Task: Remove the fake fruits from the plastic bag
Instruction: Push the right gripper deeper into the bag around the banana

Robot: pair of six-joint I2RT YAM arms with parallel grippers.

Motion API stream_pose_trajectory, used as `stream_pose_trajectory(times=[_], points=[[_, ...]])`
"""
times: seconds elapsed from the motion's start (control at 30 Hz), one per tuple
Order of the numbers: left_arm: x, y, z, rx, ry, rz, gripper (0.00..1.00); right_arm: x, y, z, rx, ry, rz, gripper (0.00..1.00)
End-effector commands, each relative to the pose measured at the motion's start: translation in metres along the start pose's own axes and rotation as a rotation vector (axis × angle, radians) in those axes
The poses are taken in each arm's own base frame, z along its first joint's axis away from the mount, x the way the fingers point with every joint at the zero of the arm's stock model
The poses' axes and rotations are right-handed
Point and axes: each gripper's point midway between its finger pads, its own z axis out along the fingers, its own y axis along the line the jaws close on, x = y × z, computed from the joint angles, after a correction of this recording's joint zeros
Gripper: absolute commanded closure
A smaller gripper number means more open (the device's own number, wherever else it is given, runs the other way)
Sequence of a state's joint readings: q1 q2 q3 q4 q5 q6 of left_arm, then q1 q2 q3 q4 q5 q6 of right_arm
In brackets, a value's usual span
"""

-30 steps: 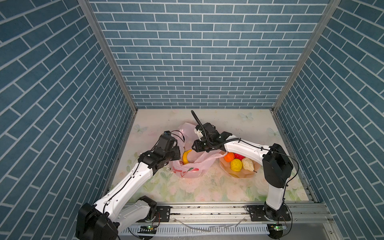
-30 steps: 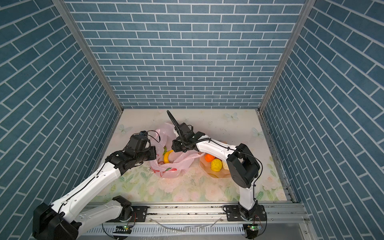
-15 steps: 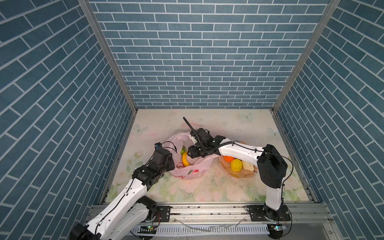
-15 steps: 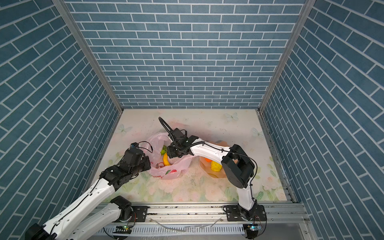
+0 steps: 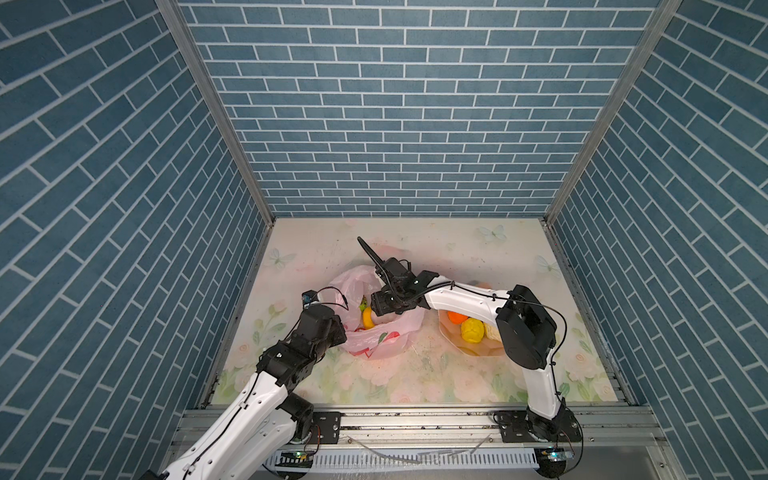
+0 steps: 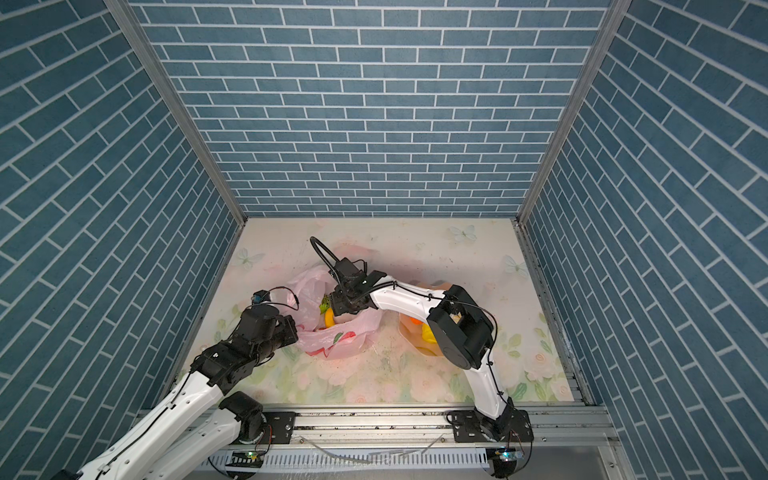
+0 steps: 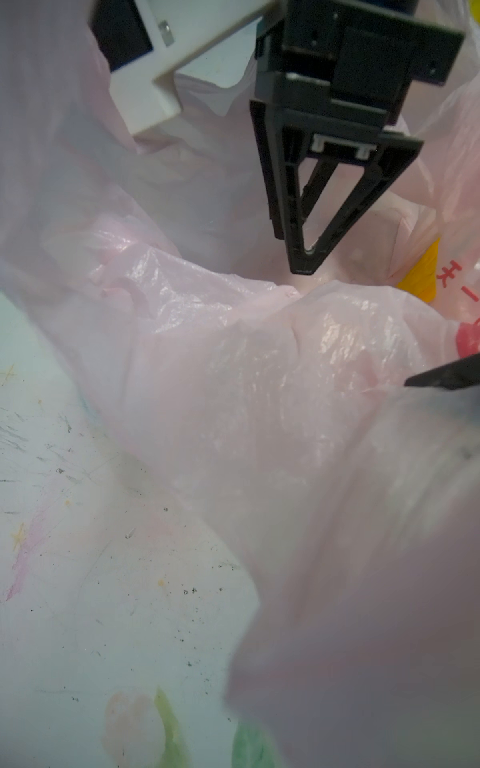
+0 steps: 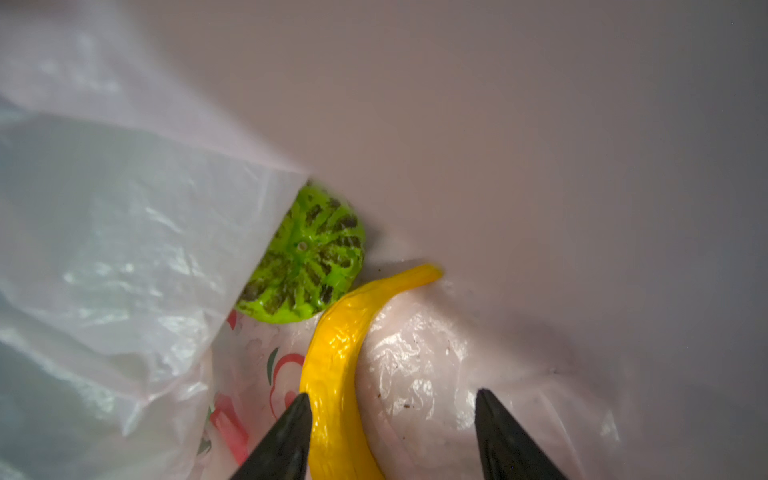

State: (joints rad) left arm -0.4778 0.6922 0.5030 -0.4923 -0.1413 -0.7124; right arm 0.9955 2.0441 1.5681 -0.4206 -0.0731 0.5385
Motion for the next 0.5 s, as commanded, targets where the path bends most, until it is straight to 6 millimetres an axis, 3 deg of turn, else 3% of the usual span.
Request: stream_pose_trajectory(times=[0.0,0.2,0.47], points=[[0.012,0.008,0.006,-0.015,0.022,-0.018,0.93,0.016,0.011,-0.015,0.022,0.047,-0.072,0.38],[0.033,0.02,0.017,-0.053,0.081,-0.042,0.94,0.053,0.025,-0.04,0.026,0.126,-0.152,0.39],[0.051,0.035,0.026,-0.096,0.097,-0.068,0.95,0.095,0.02,-0.047,0.056,0.224,-0.206,0.41]])
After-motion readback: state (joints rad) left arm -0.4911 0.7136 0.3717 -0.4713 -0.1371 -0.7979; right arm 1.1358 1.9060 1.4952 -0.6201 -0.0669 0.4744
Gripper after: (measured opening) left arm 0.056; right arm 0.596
